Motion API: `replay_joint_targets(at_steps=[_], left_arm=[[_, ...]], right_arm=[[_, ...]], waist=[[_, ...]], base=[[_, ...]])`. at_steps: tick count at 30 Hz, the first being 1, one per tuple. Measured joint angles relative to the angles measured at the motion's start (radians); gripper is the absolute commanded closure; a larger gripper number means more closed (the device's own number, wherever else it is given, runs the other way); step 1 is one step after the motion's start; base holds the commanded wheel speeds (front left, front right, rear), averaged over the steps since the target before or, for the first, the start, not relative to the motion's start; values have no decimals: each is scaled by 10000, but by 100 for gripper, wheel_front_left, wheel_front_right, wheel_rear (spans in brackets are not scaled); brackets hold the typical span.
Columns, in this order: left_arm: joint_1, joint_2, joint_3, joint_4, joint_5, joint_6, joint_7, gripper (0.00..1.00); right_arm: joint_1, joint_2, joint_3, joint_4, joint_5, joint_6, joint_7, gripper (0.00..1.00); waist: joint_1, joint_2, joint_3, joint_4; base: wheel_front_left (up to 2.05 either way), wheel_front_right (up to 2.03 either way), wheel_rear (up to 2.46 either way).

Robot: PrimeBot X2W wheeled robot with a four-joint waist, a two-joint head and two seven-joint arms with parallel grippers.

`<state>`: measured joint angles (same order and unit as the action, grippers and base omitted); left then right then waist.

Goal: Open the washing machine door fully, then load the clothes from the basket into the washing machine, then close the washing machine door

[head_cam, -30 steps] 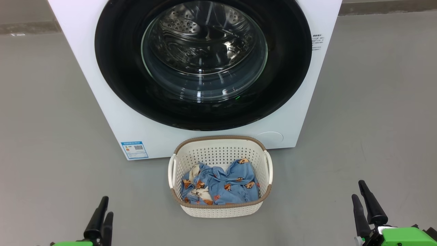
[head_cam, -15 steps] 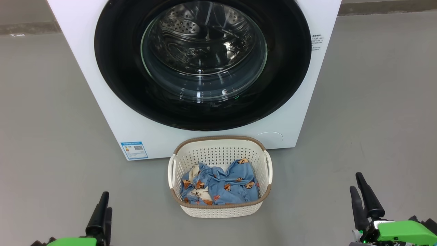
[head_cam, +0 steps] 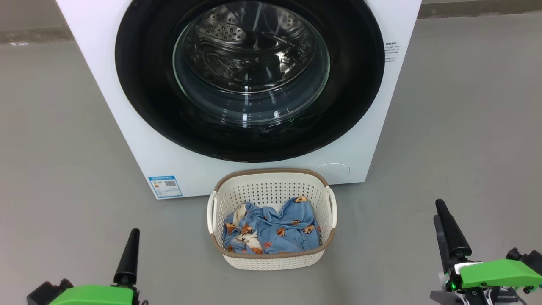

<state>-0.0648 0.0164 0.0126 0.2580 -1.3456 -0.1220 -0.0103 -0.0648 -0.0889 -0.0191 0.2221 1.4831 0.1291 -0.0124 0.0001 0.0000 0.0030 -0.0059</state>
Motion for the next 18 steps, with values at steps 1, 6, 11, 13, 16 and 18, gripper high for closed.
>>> replay_joint_targets(at_steps=[1, 6, 11, 13, 16, 18], left_arm=[[-9, 2, -35, -31, 408, 0, -38, 0], [-24, 4, -102, -88, 1371, 0, -178, 0], [-29, 8, -111, -213, 2253, -2, -351, 0], [-30, 12, -144, -249, 2644, -2, -387, 0], [-38, 33, -205, -265, 3352, -4, -460, 0], [-72, 40, -230, -265, 3751, -4, -543, 0]], right_arm=[[-59, -23, 21, -44, -318, 0, -73, 0], [-63, -61, 23, -119, -1275, 0, -190, 0], [-95, -67, 40, -163, -2297, 0, -343, 0], [-164, -88, 88, -161, -2729, 0, -393, 0], [-203, -125, 142, -157, -3455, 0, -474, 0], [-207, -157, 215, -159, -3927, 0, -527, 0]], waist=[[0, 0, 3, -7], [0, 0, -2, -17], [0, 0, -9, -16], [0, 0, -13, -15], [0, 0, -13, -15], [0, 0, -14, -14]], base=[[0, 0, 0], [0, 0, 0], [0, 0, 0], [0, 0, 0], [0, 0, 0], [0, 0, 0]])
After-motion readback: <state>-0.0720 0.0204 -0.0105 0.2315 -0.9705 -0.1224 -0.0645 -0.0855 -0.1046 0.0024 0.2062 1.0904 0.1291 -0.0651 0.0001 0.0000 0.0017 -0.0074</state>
